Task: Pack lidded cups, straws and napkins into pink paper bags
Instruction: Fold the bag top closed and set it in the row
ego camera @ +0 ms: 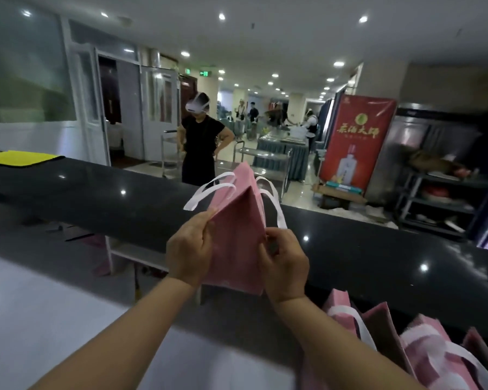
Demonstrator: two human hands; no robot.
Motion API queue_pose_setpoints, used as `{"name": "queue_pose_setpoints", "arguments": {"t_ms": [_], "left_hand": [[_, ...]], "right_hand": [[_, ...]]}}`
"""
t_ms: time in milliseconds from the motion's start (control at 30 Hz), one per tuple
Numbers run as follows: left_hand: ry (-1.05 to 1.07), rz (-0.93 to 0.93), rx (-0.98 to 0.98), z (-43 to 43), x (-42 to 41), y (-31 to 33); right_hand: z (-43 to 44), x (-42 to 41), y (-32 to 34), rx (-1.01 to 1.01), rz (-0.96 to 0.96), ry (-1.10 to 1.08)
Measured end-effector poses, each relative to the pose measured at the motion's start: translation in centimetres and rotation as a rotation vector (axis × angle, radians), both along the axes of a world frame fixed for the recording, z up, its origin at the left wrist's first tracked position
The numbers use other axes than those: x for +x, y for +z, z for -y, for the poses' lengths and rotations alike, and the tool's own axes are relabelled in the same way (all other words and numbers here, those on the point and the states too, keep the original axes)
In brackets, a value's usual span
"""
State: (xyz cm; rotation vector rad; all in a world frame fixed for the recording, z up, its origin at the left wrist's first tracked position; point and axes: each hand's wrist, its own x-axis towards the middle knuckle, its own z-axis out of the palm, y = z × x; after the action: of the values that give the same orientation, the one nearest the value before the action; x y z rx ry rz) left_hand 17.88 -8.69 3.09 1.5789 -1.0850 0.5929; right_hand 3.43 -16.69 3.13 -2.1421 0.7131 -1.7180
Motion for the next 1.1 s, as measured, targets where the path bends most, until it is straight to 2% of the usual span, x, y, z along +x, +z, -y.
{"name": "queue_pose_setpoints", "arguments": {"t_ms": [233,400,667,800,967,1100], "left_hand": [[-0.035,-0.097,0.126,8.0,6.4,-0.4],[-0.02,-0.058,0.154,13.6,10.3,-0.4],[0.065,-0.145,0.235,21.0,15.3,-1.5],[0.122,-0.072,0.259,23.0,16.6,-1.9],[0.188,0.195,0.328,24.1,16.7,-2.1],[0.217,0.238,0.396,24.2,16.8,-2.7]], "right_hand": [[6.6,5.9,0.6,-0.024,-0.141,-0.197],[12.2,9.2,0.5,-0.07,-0.255,-0.297],[19.3,13.2,-0.7,-0.077,-0.267,-0.387],[21.5,14.6,-1.0,-0.072,-0.272,-0.392],[22.9,15.5,-1.1,-0.076,-0.288,-0.398],[22.9,15.6,-1.2,-0.039,-0.305,-0.371]]}}
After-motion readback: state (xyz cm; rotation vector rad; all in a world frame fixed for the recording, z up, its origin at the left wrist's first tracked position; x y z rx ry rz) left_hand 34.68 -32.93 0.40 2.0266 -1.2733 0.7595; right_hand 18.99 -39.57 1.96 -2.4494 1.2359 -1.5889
